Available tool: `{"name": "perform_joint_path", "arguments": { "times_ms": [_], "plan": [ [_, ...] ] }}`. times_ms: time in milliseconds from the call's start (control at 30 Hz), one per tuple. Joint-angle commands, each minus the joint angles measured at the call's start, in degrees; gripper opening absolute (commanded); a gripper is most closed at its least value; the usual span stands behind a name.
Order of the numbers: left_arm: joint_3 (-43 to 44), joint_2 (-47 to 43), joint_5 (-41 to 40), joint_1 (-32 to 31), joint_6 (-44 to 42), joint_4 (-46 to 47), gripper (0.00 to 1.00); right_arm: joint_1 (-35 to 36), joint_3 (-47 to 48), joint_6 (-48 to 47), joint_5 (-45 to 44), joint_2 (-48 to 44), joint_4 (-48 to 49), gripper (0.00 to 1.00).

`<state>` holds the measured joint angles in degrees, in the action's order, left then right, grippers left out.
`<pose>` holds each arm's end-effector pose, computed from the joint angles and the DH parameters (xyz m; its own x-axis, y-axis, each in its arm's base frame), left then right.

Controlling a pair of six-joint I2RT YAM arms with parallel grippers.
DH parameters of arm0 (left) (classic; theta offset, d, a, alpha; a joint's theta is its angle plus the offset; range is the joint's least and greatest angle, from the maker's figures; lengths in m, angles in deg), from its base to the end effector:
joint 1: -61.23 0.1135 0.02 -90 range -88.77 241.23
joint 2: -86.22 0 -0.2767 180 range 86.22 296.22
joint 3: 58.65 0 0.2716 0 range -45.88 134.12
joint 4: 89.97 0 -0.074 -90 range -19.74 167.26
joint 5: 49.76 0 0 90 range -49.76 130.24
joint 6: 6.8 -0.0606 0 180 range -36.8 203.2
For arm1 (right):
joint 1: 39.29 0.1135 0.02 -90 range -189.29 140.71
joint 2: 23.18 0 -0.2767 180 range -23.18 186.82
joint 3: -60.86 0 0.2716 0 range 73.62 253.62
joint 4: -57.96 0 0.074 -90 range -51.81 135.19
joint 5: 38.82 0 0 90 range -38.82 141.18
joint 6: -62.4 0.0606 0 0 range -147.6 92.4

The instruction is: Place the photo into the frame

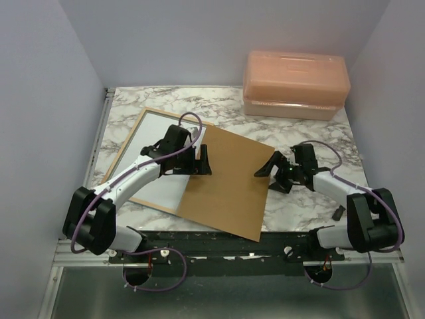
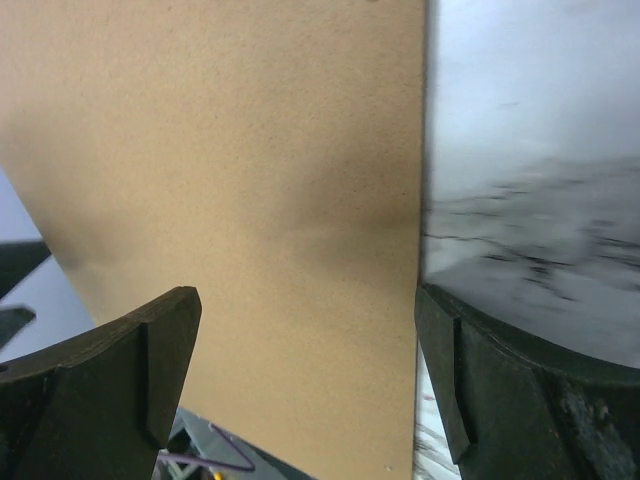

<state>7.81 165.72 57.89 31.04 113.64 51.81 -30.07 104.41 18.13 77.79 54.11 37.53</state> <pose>0.2644 -0.1751 0.2215 -0.9071 -0.0308 -0.4197 0.2130 0.8266 -0.5209 0.2523 0.0685 0.1286 -0.8465 0.5112 -0.1486 0.2924 0.6797 0.6727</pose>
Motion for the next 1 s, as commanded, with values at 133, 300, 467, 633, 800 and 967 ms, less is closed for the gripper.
{"name": "perform_joint_path", "arguments": {
  "times_ms": [133,300,467,633,800,967],
  "plan": [
    [0.13,-1.99,-4.53,5.15,-4.31,-6.16,0.89,12.38,2.34,6.82,0.73,11.4,1.74,0.97],
    [0.46,1.64,-10.28,7.05,-6.93,-8.77,0.9,12.48,2.64,4.66,-2.64,11.96,-0.36,0.97],
    [-0.22,4.72,-9.97,9.79,-7.15,-7.35,0.9,12.49,1.32,3.53,-3.91,11.37,-1.63,0.98],
    [-0.77,6.98,-5.68,12.36,-6.63,-4.14,0.9,12.49,0.26,2.91,-3.96,10.93,-1.67,0.98],
    [-1.38,8.23,1.29,14.18,-6.53,-0.56,0.89,12.47,0.43,2.68,-3.02,11.71,-0.97,0.98],
    [-2.69,8.94,7.76,14.8,-6.38,2.73,0.86,12.49,0.55,2.54,-2.29,12.5,-0.13,0.98]
  ]
}}
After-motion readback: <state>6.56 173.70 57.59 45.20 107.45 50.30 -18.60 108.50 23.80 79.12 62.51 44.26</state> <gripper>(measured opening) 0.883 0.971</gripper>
